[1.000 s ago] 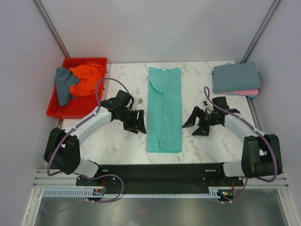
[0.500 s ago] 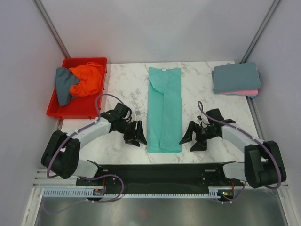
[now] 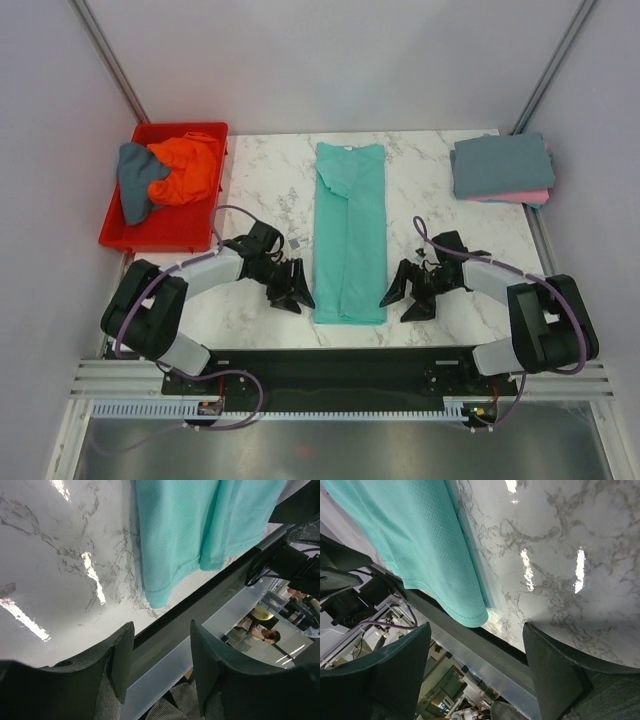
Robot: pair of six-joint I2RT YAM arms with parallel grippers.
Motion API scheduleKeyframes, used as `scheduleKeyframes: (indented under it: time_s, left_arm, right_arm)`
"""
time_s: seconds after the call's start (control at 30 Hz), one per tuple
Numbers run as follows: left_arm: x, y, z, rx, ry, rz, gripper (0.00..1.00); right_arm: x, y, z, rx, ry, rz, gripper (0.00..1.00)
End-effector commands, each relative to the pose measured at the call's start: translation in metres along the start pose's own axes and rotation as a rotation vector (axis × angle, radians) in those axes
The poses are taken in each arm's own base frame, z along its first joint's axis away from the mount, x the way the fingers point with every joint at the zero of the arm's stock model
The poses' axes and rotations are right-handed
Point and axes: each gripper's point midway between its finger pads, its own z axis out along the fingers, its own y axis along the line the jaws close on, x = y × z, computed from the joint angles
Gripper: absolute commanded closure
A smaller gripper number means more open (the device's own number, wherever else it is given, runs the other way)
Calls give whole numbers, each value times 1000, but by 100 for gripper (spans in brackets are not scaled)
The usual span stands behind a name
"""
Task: Fold and stack the t-shirts
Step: Fold the tshirt
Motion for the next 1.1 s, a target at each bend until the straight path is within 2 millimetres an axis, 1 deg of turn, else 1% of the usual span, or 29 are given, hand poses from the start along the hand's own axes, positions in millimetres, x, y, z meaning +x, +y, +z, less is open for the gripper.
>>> scheduleKeyframes:
  time_s: [0.0,0.13,0.23,0.37,0.47,0.57,0.73,0.8,0.87,0.97,1.07]
  left_arm:
    - [-9,-4,5,23,-10,-39,44]
    - [-16,-1,12,14,-11,-46,45]
    - [-11,4,19,3,6,-61,45]
    - [-9,5,25,-1,5,-61,46]
    - [-11,2,28,2,9,-57,47]
    - [-12,1,32,-2,17,-58,48]
    - [-12,1,39,-8,33,-65,50]
    - [-10,0,41,-8,40,-64,51]
    - [-10,-1,42,-5,44,-60,55]
    - [-9,-4,43,1,45,-54,64]
    - [-9,-6,42,6,47,-49,69]
  right_arm:
    - [-14,4,5,-5,-33,-8,17]
    - [-18,3,11,-1,-16,8,19]
    - [-19,7,14,-4,-10,-2,20]
    - [-13,6,18,2,14,3,23]
    - [-7,0,21,15,31,19,24]
    - [-3,-3,25,22,41,27,28]
    - [-8,5,29,-3,45,25,32]
    - [-10,9,30,-15,46,18,35]
    - [-9,10,32,-19,54,18,38]
    - [-7,11,32,-24,64,22,45]
    - [-5,12,31,-32,63,20,56]
